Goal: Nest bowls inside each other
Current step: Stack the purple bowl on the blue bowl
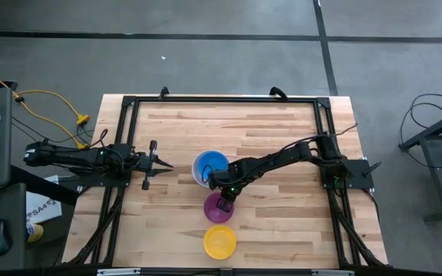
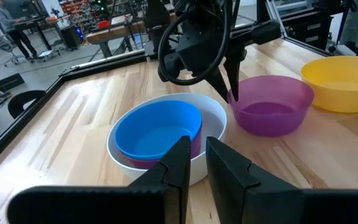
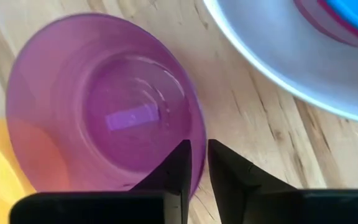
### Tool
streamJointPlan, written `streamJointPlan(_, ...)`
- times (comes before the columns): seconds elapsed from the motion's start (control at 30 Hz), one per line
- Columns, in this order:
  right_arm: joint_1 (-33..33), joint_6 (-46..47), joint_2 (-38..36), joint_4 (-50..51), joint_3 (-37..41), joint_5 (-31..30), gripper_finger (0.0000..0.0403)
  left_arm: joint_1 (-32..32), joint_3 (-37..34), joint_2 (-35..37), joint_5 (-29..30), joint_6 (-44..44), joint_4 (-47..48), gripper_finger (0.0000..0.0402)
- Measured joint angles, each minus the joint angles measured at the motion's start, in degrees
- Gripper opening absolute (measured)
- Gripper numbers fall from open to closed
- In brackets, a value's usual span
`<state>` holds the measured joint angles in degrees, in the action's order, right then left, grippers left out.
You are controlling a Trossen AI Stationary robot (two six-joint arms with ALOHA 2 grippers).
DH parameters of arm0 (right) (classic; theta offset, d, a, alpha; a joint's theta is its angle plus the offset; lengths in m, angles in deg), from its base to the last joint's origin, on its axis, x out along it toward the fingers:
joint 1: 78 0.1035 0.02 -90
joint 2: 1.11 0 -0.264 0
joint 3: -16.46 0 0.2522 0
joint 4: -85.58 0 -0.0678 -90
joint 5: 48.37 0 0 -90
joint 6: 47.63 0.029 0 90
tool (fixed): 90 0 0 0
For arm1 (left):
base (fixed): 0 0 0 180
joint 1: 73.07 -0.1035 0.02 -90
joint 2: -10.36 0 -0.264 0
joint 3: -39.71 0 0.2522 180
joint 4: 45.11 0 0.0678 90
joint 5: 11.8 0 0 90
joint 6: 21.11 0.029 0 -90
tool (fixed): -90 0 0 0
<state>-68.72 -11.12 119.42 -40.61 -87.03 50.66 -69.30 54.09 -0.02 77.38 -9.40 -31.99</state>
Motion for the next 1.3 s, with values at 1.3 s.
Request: streamJointPlan(1.3, -0.8, -2.3, -0.5, 0.0, 0.0, 0.4, 0.0008, 0.0, 0.0, 0.0, 0.0, 0.0, 0.0, 0.0051)
